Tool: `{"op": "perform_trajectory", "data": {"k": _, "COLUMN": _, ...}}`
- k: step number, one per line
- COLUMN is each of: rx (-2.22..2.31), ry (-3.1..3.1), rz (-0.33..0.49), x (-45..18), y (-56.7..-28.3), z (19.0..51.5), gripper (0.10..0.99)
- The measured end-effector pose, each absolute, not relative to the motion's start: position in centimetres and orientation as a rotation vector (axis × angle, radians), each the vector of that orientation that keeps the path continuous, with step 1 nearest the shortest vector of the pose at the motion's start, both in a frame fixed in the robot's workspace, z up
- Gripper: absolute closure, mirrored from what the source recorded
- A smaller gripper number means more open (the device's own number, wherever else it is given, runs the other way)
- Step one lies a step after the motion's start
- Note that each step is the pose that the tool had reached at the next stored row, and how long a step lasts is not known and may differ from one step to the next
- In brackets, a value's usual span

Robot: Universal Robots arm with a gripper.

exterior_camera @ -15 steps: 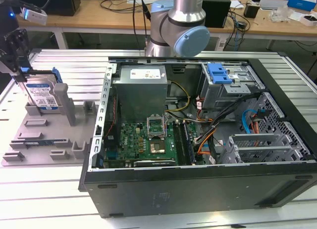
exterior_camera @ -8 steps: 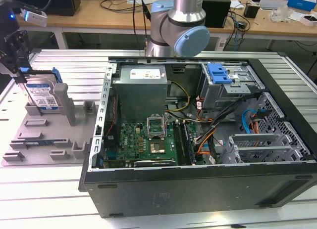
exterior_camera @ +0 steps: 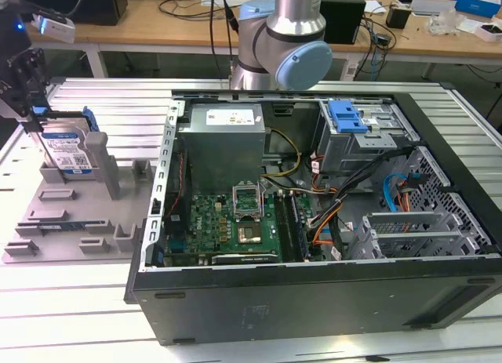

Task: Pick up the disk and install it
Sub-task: 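Pick up the disk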

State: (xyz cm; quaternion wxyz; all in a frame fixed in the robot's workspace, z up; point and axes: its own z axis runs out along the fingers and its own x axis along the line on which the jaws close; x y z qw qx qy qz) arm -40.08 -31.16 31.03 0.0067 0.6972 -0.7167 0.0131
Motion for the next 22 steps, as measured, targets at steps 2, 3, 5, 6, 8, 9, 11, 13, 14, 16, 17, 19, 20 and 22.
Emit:
{"op": "perform_trajectory", "data": {"k": 2, "rx": 2.181, "ry": -2.241, "rz": 0.040, "x": -40.06, "y": -31.16, "z": 30.98, "gripper": 0.604}}
{"op": "perform_trajectory", "data": {"k": 3, "rx": 2.180, "ry": -2.241, "rz": 0.039, "x": -40.05, "y": -31.16, "z": 30.96, "gripper": 0.604}}
{"op": "perform_trajectory", "data": {"k": 5, "rx": 2.181, "ry": -2.240, "rz": 0.038, "x": -40.04, "y": -31.17, "z": 30.89, "gripper": 0.604}}
{"op": "perform_trajectory", "data": {"k": 6, "rx": 2.181, "ry": -2.239, "rz": 0.037, "x": -40.04, "y": -31.16, "z": 30.87, "gripper": 0.604}}
{"op": "perform_trajectory", "data": {"k": 8, "rx": 2.181, "ry": -2.237, "rz": 0.036, "x": -40.02, "y": -31.16, "z": 30.82, "gripper": 0.604}}
{"op": "perform_trajectory", "data": {"k": 9, "rx": 2.182, "ry": -2.236, "rz": 0.035, "x": -40.00, "y": -31.16, "z": 30.79, "gripper": 0.604}}
{"op": "perform_trajectory", "data": {"k": 11, "rx": 2.182, "ry": -2.235, "rz": 0.034, "x": -39.97, "y": -31.17, "z": 30.76, "gripper": 0.604}}
{"op": "perform_trajectory", "data": {"k": 13, "rx": 2.183, "ry": -2.234, "rz": 0.034, "x": -39.93, "y": -31.17, "z": 30.73, "gripper": 0.604}}
{"op": "perform_trajectory", "data": {"k": 14, "rx": 2.183, "ry": -2.233, "rz": 0.033, "x": -39.91, "y": -31.16, "z": 30.71, "gripper": 0.604}}
{"op": "perform_trajectory", "data": {"k": 16, "rx": 2.185, "ry": -2.231, "rz": 0.033, "x": -39.84, "y": -31.16, "z": 30.63, "gripper": 0.604}}
{"op": "perform_trajectory", "data": {"k": 17, "rx": 2.185, "ry": -2.231, "rz": 0.033, "x": -39.83, "y": -31.16, "z": 30.61, "gripper": 0.604}}
{"op": "perform_trajectory", "data": {"k": 19, "rx": 2.185, "ry": -2.230, "rz": 0.032, "x": -39.81, "y": -31.16, "z": 30.51, "gripper": 0.604}}
{"op": "perform_trajectory", "data": {"k": 20, "rx": 2.185, "ry": -2.230, "rz": 0.032, "x": -39.81, "y": -31.16, "z": 30.44, "gripper": 0.604}}
{"op": "perform_trajectory", "data": {"k": 22, "rx": 2.186, "ry": -2.229, "rz": 0.032, "x": -39.82, "y": -31.17, "z": 30.29, "gripper": 0.604}}
